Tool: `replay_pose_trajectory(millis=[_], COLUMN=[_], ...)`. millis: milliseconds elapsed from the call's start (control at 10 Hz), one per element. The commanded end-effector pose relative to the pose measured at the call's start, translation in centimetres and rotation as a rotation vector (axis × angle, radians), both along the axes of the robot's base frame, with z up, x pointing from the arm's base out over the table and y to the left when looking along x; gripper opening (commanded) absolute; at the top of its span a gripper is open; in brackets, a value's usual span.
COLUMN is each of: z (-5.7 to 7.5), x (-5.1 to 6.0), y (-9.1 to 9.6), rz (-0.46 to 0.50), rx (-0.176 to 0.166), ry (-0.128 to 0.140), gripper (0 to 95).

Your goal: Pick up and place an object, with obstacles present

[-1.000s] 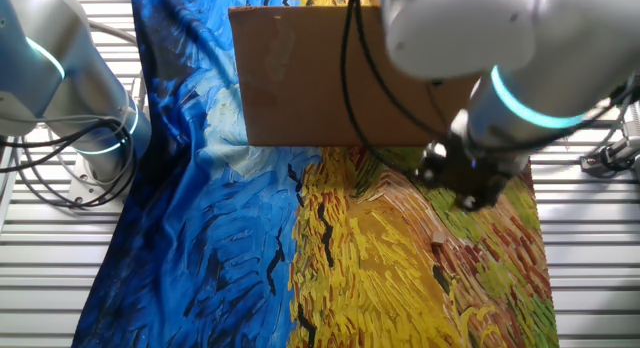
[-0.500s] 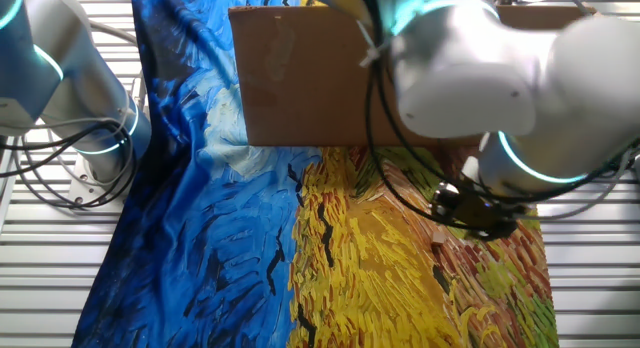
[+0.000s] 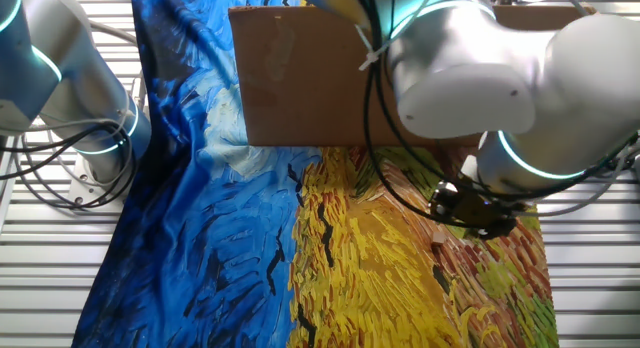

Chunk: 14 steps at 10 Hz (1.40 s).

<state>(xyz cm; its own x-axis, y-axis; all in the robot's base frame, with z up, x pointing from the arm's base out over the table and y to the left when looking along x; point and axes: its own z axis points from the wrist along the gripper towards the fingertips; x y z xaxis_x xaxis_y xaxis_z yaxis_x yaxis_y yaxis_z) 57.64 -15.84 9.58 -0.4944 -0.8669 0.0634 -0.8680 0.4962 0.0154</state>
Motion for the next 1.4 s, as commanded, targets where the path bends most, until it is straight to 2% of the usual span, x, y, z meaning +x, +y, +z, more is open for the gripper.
replay_pose_trajectory(millis=[100, 400, 700, 800, 900, 1000, 1400], z=[0.0, 0.0, 0.0, -0.2, -0.3, -0.6, -3.0], x=[0.1, 0.1, 0.1, 0.1, 0.2, 0.2, 0.3], y=[-0.1, -0.1, -0.1, 0.0, -0.1, -0.1, -0.5], rz=[-0.011, -0.036, -0.035, -0.032, -0.028, -0.025, -0.014], rx=[-0.006, -0.007, 0.01, 0.041, 0.049, 0.05, 0.054], ry=[0.01, 0.006, -0.004, -0.011, -0.013, -0.015, -0.034], gripper=[38.0, 38.0, 38.0, 38.0, 38.0, 38.0, 38.0])
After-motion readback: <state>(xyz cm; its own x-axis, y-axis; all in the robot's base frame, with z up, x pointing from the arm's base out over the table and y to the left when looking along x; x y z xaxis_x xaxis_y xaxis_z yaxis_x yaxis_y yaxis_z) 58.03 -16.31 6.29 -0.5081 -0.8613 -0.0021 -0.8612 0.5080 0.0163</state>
